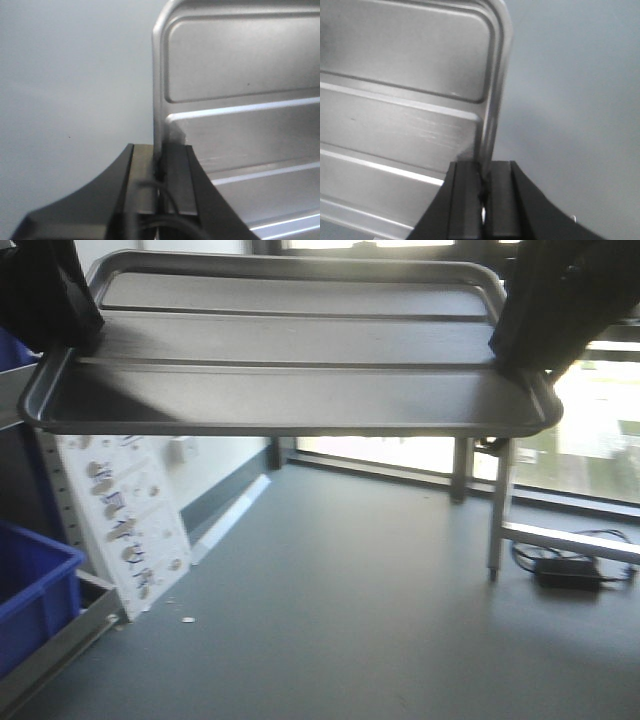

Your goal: Grab silver tray and stack on right shelf

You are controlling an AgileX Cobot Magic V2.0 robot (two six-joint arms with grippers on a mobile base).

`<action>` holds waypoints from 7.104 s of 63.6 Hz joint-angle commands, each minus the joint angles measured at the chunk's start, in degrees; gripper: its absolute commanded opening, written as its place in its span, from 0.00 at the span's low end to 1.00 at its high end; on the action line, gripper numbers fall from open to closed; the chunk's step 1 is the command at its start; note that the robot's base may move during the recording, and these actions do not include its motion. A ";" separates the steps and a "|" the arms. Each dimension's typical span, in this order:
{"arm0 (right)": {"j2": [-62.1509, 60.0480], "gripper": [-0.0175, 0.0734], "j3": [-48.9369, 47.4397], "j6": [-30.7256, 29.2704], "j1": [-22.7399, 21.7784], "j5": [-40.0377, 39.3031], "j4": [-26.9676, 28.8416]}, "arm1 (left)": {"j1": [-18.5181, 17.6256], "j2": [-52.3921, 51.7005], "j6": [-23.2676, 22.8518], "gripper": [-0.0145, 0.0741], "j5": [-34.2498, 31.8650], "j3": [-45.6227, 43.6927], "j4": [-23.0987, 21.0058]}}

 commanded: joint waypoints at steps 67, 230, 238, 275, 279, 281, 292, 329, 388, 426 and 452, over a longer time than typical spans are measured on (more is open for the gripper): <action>-1.79 0.25 -1.68 -1.03 -0.24 -1.77 -1.38 | -0.30 -1.62 0.44 0.06 -0.88 -1.87 1.61; -0.25 0.25 -6.45 -1.07 -0.24 -5.67 -4.97 | 0.31 0.40 0.90 0.06 -7.35 -3.87 5.65; 2.23 0.25 -10.14 -1.07 -0.24 -5.26 -6.48 | 2.22 4.41 0.90 0.06 -7.35 -7.65 6.29; 24.88 0.25 -17.20 -1.07 -8.42 -6.91 -11.84 | 10.16 25.29 0.93 0.06 -14.92 -14.80 6.08; 25.87 0.25 -17.20 -1.07 -8.73 -7.28 -11.84 | 10.16 26.89 1.03 0.06 -15.06 -14.83 6.44; 26.15 0.25 -17.20 -1.07 -8.74 -7.50 -11.84 | 10.16 27.52 1.03 0.06 -15.19 -14.83 6.58; 26.43 0.25 -17.20 -1.07 -8.74 -8.47 -11.92 | 10.16 29.66 3.01 0.06 -15.26 -14.93 6.58; 25.99 0.88 -17.20 -1.07 -8.74 -7.58 -11.92 | 11.74 29.69 3.80 0.67 -11.49 -18.85 4.12; -12.46 0.25 10.85 -1.07 -0.08 -15.25 -14.70 | 0.48 -9.30 8.03 0.06 -32.42 17.91 9.65; -52.78 0.25 31.63 -1.07 -0.08 -26.33 -21.92 | 0.48 -48.07 8.03 0.06 -38.25 35.90 9.63; -61.68 0.25 31.63 -1.07 -0.08 -26.08 -21.92 | 0.48 -58.32 8.03 0.06 -37.68 35.90 9.63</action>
